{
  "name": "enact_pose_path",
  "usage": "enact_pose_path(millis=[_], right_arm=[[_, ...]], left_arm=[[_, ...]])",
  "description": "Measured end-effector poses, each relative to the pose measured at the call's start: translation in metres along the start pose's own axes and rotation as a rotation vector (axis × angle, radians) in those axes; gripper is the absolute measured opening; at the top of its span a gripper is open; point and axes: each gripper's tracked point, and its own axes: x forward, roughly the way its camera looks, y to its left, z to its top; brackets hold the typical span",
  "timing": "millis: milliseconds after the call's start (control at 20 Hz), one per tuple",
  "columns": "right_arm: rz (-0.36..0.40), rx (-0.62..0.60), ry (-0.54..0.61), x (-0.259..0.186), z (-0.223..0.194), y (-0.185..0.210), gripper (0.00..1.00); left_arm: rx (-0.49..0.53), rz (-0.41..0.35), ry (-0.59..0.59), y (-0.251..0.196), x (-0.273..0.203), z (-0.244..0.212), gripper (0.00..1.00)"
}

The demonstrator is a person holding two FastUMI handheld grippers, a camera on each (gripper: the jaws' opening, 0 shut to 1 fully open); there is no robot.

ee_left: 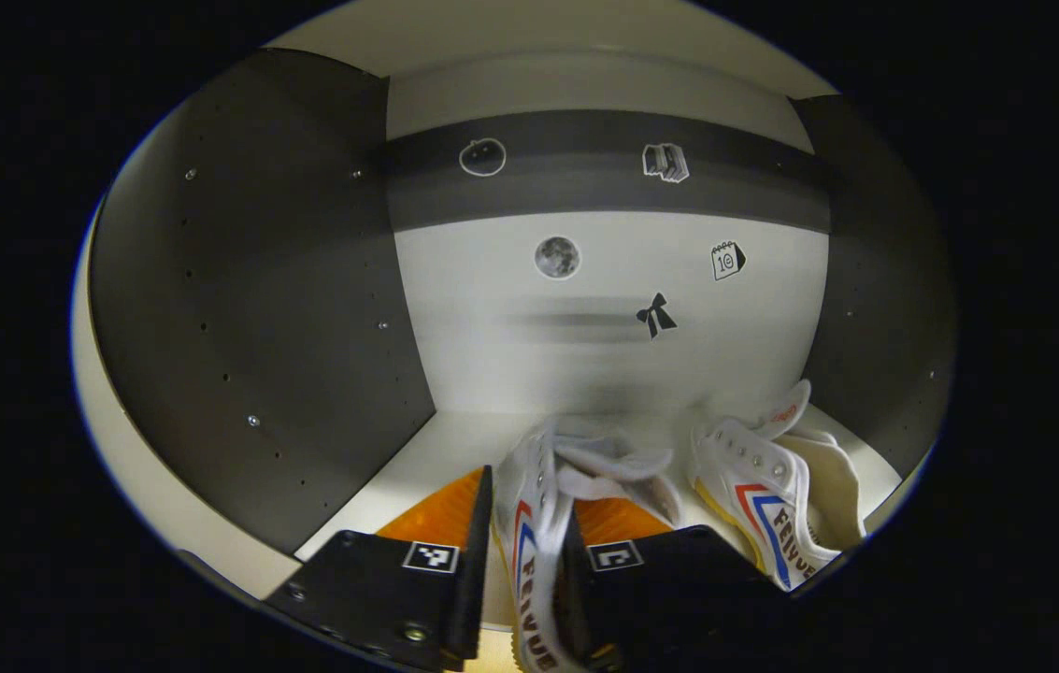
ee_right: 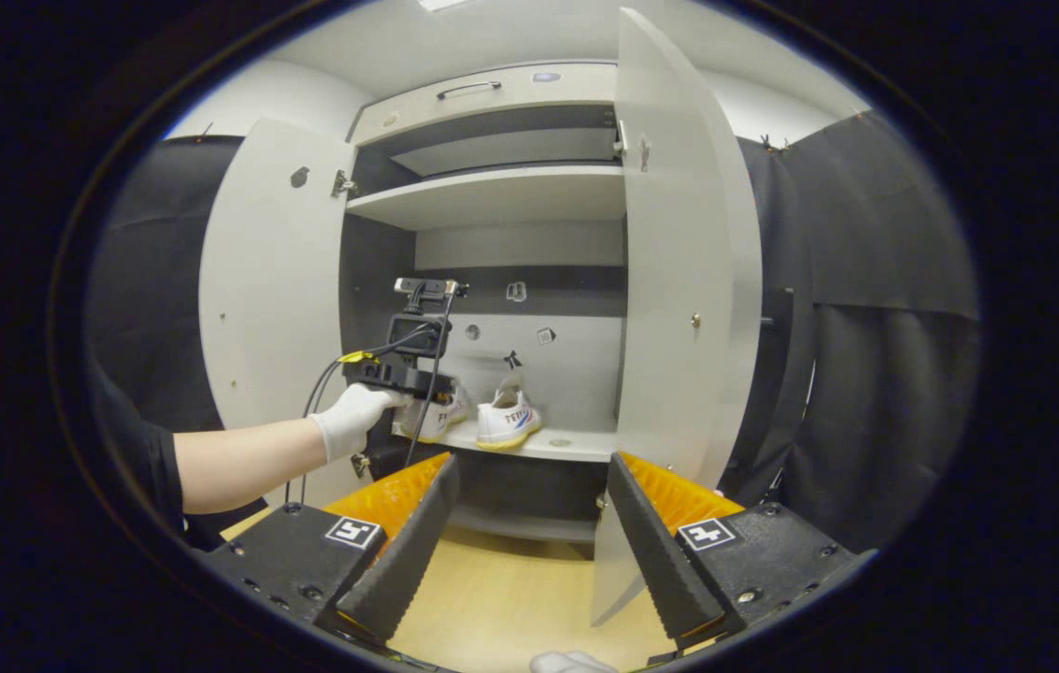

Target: Grab one shoe with the right hand and put it into the shoe cabinet, grab the other shoe with the left hand and put it into the shoe cabinet; then close the right door with the right hand and the left door with the left hand.

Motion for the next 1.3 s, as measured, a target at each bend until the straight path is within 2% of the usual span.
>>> enact_pose_path(millis=[50,100,150,200,450,850,1100,1300], right_arm=[[0.001,-0.001,0.001,0.000,0.000,0.001,1.00],[0.002,0.000,0.000,0.001,0.000,0.001,1.00],[0.003,0.000,0.003,0.001,-0.001,0.002,1.00],[0.004,0.001,0.007,0.001,-0.002,0.003,1.00],[0.009,-0.004,-0.006,-0.002,0.002,0.011,1.00],[0.012,-0.019,-0.029,-0.015,0.007,0.029,1.00],[-0.020,-0.011,-0.054,-0.025,0.014,0.029,1.00],[-0.075,-0.014,-0.074,-0.038,0.020,0.016,1.00]], left_arm=[[0.006,0.006,-0.008,0.004,-0.001,0.001,0.33],[0.009,-0.010,-0.023,0.003,-0.002,0.004,0.42],[0.015,-0.011,-0.031,0.007,-0.003,0.005,0.87],[0.016,-0.002,-0.032,0.013,-0.005,0.005,0.97],[-0.015,0.006,-0.029,0.024,-0.017,0.002,0.97],[-0.009,-0.060,-0.099,0.020,-0.068,0.019,0.97],[0.036,-0.082,-0.247,0.021,-0.150,0.040,0.97],[0.014,-0.112,-0.334,0.021,-0.224,0.037,0.96]])
